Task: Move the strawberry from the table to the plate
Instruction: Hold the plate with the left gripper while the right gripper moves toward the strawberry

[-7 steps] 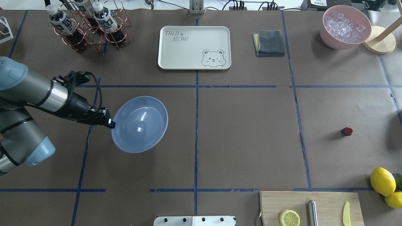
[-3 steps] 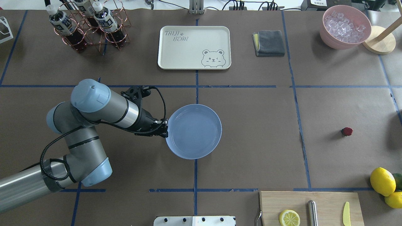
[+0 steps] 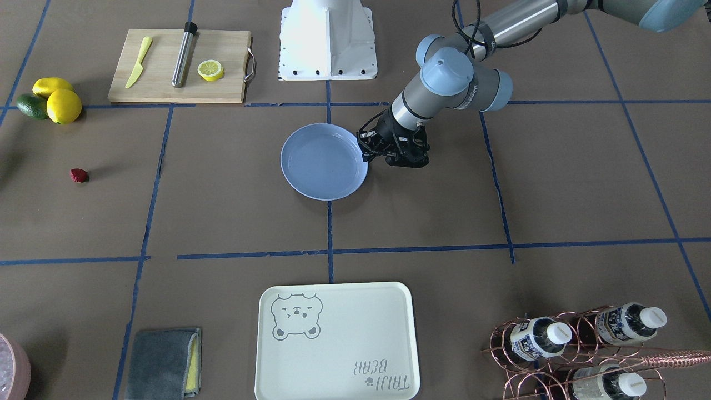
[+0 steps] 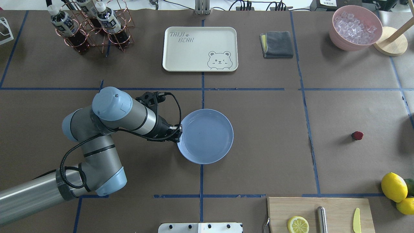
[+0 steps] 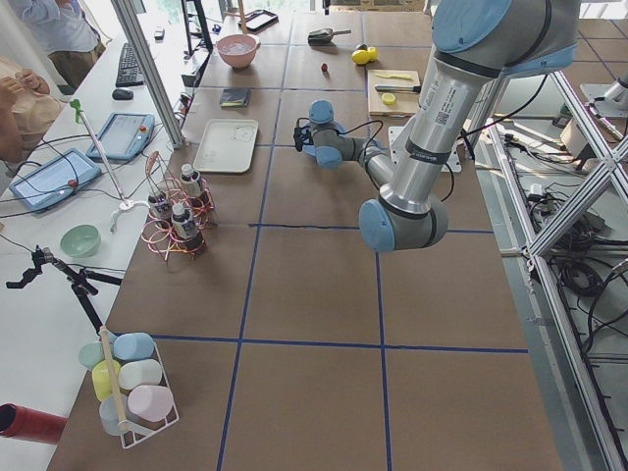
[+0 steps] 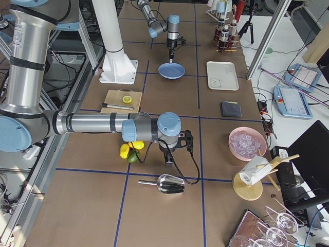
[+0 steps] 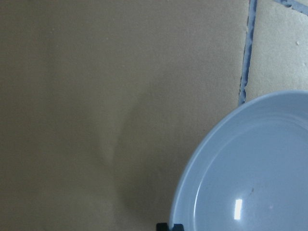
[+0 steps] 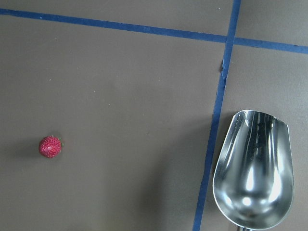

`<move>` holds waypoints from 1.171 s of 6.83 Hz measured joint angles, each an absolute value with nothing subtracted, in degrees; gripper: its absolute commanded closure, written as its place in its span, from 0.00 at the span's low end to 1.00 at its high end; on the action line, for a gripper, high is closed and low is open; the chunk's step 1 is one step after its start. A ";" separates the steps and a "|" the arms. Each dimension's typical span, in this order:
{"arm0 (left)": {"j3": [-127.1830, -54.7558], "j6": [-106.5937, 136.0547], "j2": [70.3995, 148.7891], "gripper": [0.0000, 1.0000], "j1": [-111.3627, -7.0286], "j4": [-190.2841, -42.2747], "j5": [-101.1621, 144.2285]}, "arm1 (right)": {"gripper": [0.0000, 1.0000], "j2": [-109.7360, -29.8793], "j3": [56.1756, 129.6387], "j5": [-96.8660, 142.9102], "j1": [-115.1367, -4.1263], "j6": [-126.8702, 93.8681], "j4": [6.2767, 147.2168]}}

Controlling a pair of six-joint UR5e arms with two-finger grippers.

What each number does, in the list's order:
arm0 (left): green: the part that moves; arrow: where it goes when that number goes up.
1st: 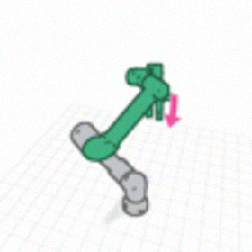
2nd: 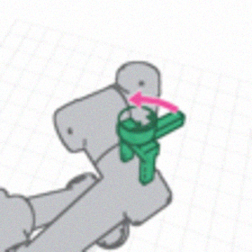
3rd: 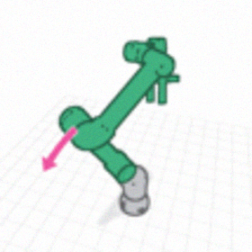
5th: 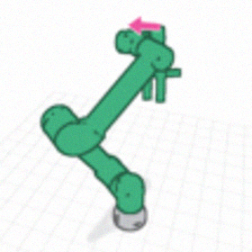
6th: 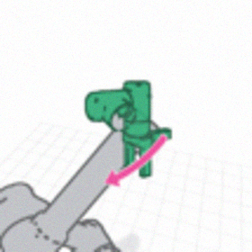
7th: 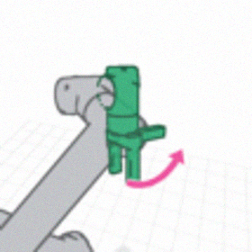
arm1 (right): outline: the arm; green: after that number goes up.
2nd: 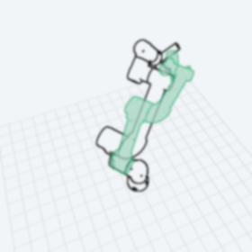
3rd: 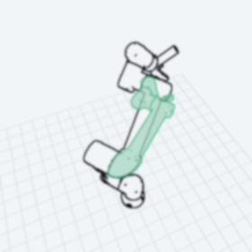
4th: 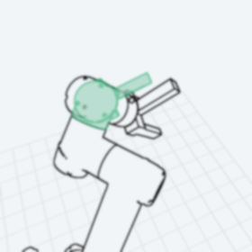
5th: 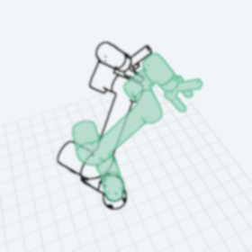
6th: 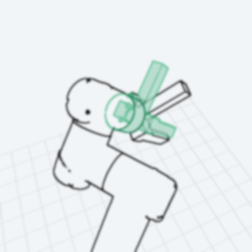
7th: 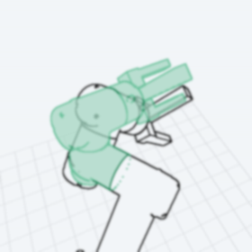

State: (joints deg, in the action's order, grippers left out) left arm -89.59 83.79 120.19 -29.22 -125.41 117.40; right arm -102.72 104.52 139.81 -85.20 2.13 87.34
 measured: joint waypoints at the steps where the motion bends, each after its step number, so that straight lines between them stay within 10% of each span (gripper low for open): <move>1: -89.41 83.77 120.28 1.00 -29.14 -125.36 117.15 | 0.00 -102.69 104.51 139.89 -85.18 2.19 87.31; 8: -90.01 83.85 119.67 0.40 -29.27 -125.18 116.21 | 0.00 -102.66 104.58 142.73 -85.08 2.32 87.19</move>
